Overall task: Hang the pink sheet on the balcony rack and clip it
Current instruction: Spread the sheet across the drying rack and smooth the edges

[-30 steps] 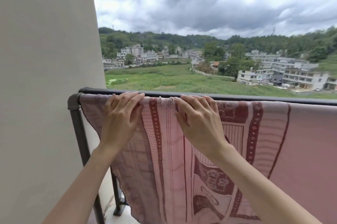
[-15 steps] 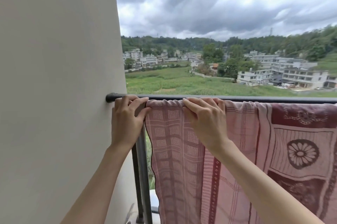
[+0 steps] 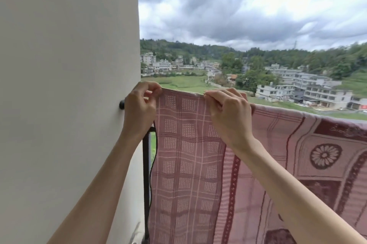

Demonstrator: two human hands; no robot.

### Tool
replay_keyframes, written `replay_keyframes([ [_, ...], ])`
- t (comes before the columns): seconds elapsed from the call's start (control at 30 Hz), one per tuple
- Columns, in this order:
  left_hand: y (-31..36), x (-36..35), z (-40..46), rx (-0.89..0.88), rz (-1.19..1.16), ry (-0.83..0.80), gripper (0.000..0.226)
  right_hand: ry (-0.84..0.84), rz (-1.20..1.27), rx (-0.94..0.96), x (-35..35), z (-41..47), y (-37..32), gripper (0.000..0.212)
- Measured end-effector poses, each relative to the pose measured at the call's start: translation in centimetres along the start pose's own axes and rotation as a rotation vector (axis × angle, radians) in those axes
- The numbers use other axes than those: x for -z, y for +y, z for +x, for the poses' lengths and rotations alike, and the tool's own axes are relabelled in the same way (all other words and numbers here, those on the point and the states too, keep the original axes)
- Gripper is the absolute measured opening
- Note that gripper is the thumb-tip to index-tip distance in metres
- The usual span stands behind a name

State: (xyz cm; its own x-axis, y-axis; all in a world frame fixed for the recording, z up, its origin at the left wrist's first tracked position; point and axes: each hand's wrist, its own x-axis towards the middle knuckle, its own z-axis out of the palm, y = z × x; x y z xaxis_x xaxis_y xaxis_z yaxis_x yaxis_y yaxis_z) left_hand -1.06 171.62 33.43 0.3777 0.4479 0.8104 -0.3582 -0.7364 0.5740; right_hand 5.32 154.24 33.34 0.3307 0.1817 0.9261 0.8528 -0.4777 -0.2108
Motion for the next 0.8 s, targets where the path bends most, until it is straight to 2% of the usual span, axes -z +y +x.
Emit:
replay_keyframes([
  [0.1, -2.7, -0.6, -2.4, 0.149, -0.042, -0.059, 0.007, -0.147, -0.035, 0.118, -1.6, -2.8, 1.6, 0.024],
  [0.17, -4.3, -0.9, -4.0, 0.284, -0.14, -0.096, 0.003, -0.186, -0.113, 0.217, -2.7, -4.7, 2.5, 0.023],
  [0.2, -4.7, -1.3, -4.5, 0.316, -0.17, -0.116, 0.008, -0.189, -0.131, 0.247, -3.1, -5.2, 3.0, 0.024],
  [0.3, -5.1, -2.7, -4.9, 0.329, -0.182, -0.166, 0.012, -0.202, -0.109, 0.305, -3.7, -6.2, 3.9, 0.029],
  [0.4, -5.3, -3.8, -5.2, 0.301, -0.135, -0.129, 0.015, -0.257, -0.103, 0.345, -4.0, -8.3, 5.0, 0.028],
  [0.53, -5.6, -5.2, -6.1, 0.291, -0.148, -0.043, 0.018, -0.415, -0.165, 0.252, -4.5, -13.0, 8.9, 0.035],
  [0.67, -5.5, -7.1, -9.8, 0.374, -0.26, 0.014, 0.01, -0.565, -0.186, 0.106, -4.5, -18.2, 12.2, 0.04],
  [0.8, -6.8, -10.2, -15.7, 0.479, -0.261, -0.12, 0.021, -0.691, -0.123, -0.122, -4.0, -22.1, 14.8, 0.045],
])
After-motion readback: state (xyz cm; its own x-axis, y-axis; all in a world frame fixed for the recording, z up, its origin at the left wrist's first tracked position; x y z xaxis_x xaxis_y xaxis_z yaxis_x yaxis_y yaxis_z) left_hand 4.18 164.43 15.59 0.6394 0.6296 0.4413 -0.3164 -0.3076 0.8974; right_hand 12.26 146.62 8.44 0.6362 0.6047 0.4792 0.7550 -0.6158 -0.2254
